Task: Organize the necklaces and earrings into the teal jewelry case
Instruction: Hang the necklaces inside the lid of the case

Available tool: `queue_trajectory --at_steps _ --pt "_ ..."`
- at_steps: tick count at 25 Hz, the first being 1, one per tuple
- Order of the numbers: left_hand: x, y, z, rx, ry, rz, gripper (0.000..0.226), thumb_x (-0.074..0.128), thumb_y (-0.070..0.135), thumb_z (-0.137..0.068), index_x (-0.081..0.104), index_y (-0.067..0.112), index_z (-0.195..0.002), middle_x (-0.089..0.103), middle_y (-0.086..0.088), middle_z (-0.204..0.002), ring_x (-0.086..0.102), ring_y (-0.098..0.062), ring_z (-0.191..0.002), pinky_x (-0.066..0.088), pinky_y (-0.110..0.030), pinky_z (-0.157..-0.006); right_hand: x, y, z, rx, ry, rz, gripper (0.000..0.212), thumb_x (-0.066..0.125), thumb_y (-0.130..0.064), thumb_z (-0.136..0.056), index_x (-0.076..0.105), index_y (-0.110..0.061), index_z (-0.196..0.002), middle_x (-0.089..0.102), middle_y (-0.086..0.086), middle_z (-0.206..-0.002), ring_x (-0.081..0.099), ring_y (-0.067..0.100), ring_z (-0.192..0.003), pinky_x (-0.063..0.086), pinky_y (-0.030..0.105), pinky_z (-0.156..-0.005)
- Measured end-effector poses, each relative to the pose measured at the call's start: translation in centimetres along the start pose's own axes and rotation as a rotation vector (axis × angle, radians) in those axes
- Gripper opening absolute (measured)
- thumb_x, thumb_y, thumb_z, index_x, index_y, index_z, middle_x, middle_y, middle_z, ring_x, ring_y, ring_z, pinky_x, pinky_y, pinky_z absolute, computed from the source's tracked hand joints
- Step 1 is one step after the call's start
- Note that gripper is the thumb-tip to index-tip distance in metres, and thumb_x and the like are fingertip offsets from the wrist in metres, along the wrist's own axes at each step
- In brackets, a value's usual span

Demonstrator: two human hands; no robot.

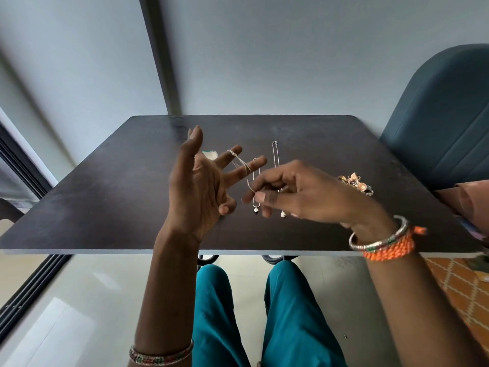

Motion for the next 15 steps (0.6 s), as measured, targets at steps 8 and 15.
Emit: queue_trajectory --at_steps 8,15 --pt "1.0 -0.7 0.1 -0.087 -0.017 -0.086 0.043 0.033 0.058 -0.084 0.059 0.042 -0.115 0.062 -0.010 -0.101 0.064 -0.015 -0.072 0.026 -0.009 -0.031 -5.3 -1.0 -2.0 -0.047 0.141 -0.046 0.013 0.064 -0.016 -0.088 0.074 -0.010 -0.091 0.055 -0.004 -0.050 0.040 0.007 -0.042 0.031 0.018 -0.039" --pt "0.4 -1.1 0.2 -0.100 -0.064 0.030 0.072 0.039 0.056 -0.082 0.007 0.042 -0.145 0.067 -0.012 -0.096 0.061 -0.014 -0.060 0.031 -0.008 -0.029 -5.2 -0.3 -1.9 -0.095 0.366 -0.214 0.011 0.063 -0.013 -0.088 0.072 -0.007 -0.092 0.070 -0.003 -0.065 0.042 0.004 -0.037 0.033 0.017 -0.037"
Point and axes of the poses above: each hand's wrist, its own z-axis away from the middle knuckle, its own x-axis out of the palm, y = z × x, the point moved 10 cm from there along -z, towards the middle knuckle
